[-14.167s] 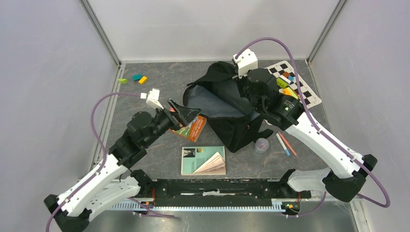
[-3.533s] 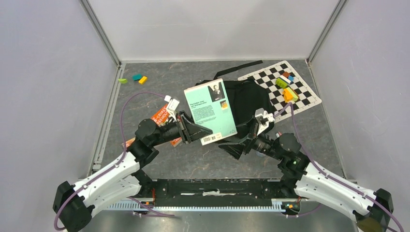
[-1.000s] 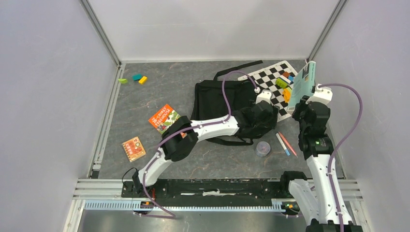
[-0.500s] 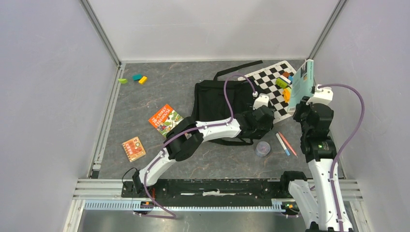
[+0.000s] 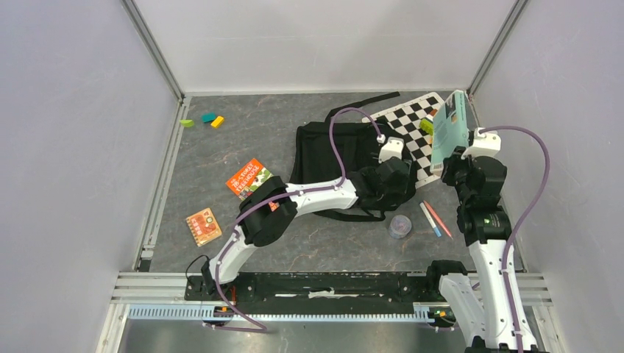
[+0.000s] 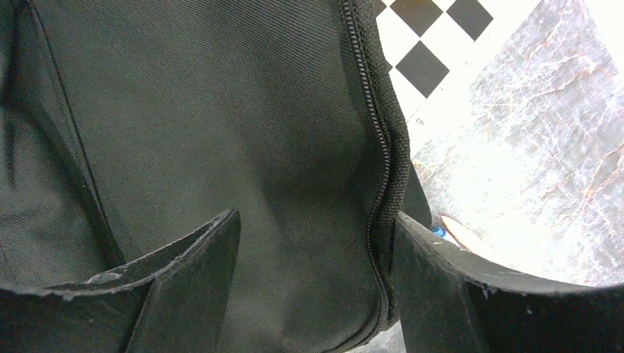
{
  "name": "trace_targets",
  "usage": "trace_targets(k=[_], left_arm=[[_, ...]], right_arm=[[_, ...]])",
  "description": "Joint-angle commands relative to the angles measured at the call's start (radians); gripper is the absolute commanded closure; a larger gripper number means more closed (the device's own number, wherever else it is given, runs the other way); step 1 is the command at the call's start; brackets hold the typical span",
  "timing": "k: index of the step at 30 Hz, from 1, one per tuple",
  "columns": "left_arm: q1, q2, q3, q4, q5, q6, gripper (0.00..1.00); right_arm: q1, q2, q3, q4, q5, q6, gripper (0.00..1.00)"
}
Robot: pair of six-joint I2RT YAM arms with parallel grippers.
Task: Pack the student bag
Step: Place the book in the student bag.
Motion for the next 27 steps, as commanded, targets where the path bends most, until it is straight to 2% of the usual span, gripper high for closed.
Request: trace_targets(k=[1,4,7,11,12,15,16,19,27], left_arm=[[0.018,-0.072,-0.014,0.086,-0.007,0.012,0.2],[0.021,-0.053,0.004,0.084,0.027,0.018,0.21],[0.024,-0.03,0.031,0.062,0.057,0.03,0.31],[0.028,-0.025,0.042,0.029,0.066,0.042,0.58],[0.032,-0.036,0.034,0.027,0.072,0.043,0.67],[0.049,-0.135,-0.048,0.067,0.075,0.047,0.93],[0.054,-0.187,-0.091,0.092,0.074,0.058,0.97],[0.074,-0.313,-0.169,0.159,0.105,0.121,0.98],[0.133,-0.474,-0.259,0.113,0.268,0.242,0.98]], right_arm=[[-0.001,-0.008,0.051,0.138,-0.047,-0.008,1.0],[-0.001,-0.005,0.053,0.138,-0.06,-0.006,1.0],[-0.001,-0.003,0.051,0.138,-0.067,-0.006,1.0],[-0.001,0.001,0.059,0.124,-0.093,-0.009,1.0],[-0.001,0.001,0.066,0.115,-0.098,-0.011,1.0],[-0.001,0.01,0.107,0.064,-0.11,-0.034,1.0],[-0.001,0.021,0.125,0.034,-0.132,-0.045,1.0],[-0.002,0.031,0.15,-0.038,-0.197,-0.058,1.0],[0.0,0.024,0.104,-0.157,-0.465,-0.038,1.0]])
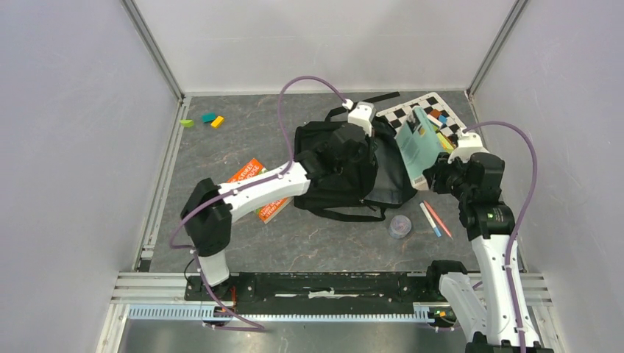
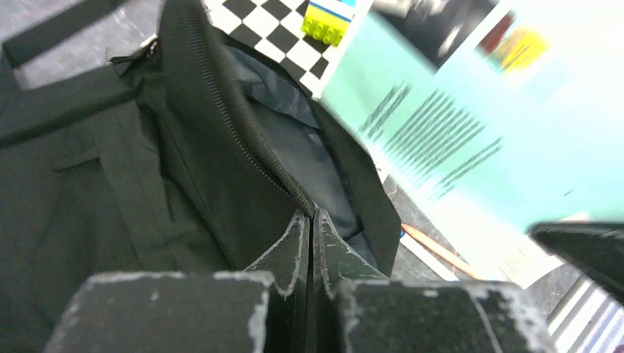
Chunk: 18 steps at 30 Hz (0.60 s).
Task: Pack the student bag
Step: Place the book in the student bag.
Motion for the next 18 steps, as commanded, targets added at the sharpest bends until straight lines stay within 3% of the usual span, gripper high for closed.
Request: trace_targets(k=[1,7,18], left_arm=[[0.02,-0.092,-0.043,0.048,0.109,0.123,0.98],[0.021,-0.13,-0.06,0.04,0.247,0.222,0.98],[0.022,-0.239,-0.14,0.12,0.406,0.266,0.98]], right_arm=[[-0.001,-0.03,0.007,0.023,-0.218,0.011,1.0],[0.0,-0.017,-0.084,0.053,-0.381,0.062,1.0],[0.0,0.095,-0.14,0.087,-0.476,0.1,1.0]])
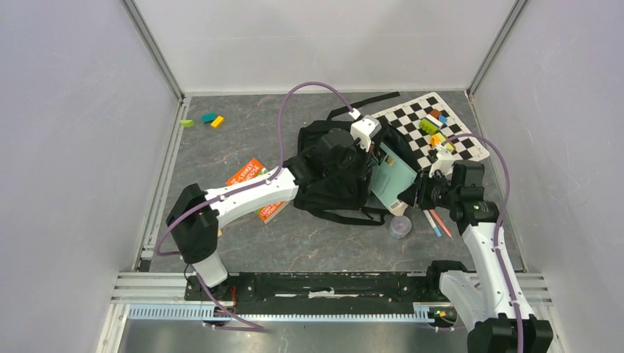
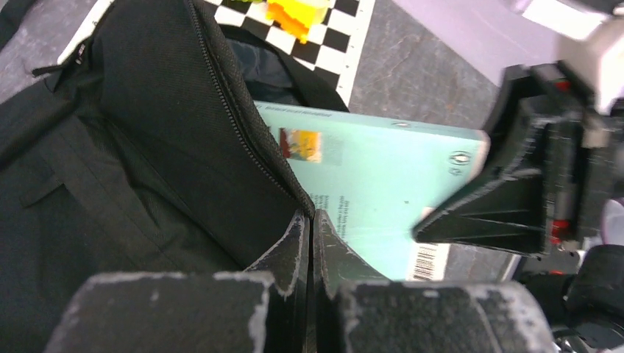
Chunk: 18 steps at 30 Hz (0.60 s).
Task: Pack the student bag
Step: Place the book in the student bag.
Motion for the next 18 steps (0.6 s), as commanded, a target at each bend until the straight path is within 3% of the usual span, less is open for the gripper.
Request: trace_targets(k=[1,10,18], left_arm=[[-0.006,-0.118,0.0,0.086,0.115,0.069,0.98],[-0.005,-0.221,-0.017,0.034,0.151,0.102,0.98],[-0.003,-0.217,-0.02,0.019,0.144,0.101,0.98]], right_arm=[[0.0,0.027,0.022,0.144,-0.098,0.036,1.0],[0.034,0.078,0.008,0.298,-0.14,0.171,1.0],[0.195,0.153,-0.042,0.557,-0.092,0.337,1.0]])
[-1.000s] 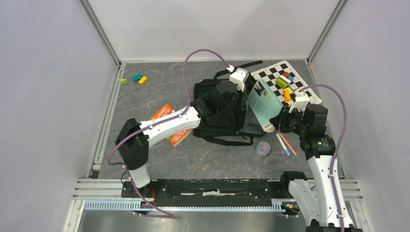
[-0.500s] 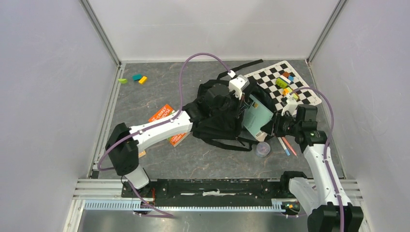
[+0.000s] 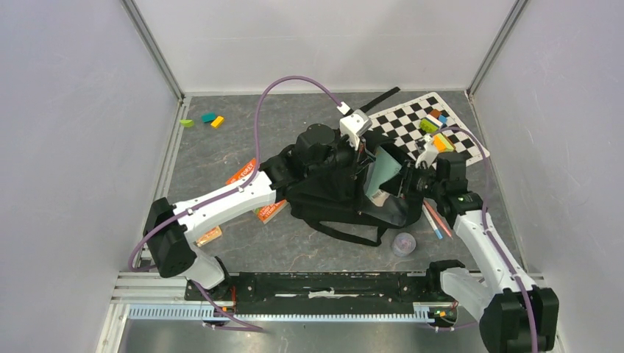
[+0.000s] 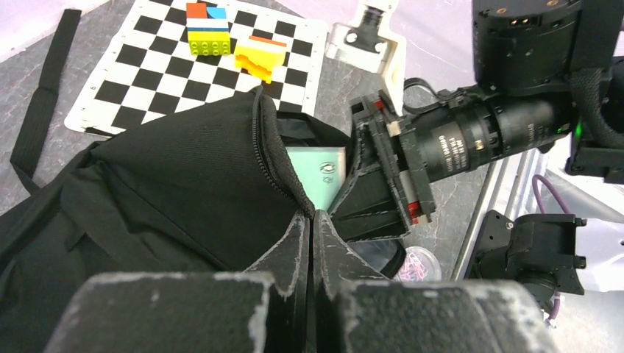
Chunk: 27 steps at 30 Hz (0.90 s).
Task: Pack the student bag
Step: Place the book in the student bag.
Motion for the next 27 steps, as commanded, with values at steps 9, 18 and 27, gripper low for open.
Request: trace_targets(k=[9,18,27], left_arm=[[0.006,0.002,-0.009,0.08,0.04,0.019,0.98],[0.009,0.0,-0.032,0.127,0.054,-0.005,0.98],[0.02,0.019,-0.053,0.162,0.067,-0.031,0.98]], right_arm=[[0.259,0.182,-0.06,0.562,0.096,0.218,1.0],[0.275,0.33,-0.172,0.918,0.254,0.295,0.98],[0.339,0.483,-0.091,0.906,0.291,0.238,0.84]])
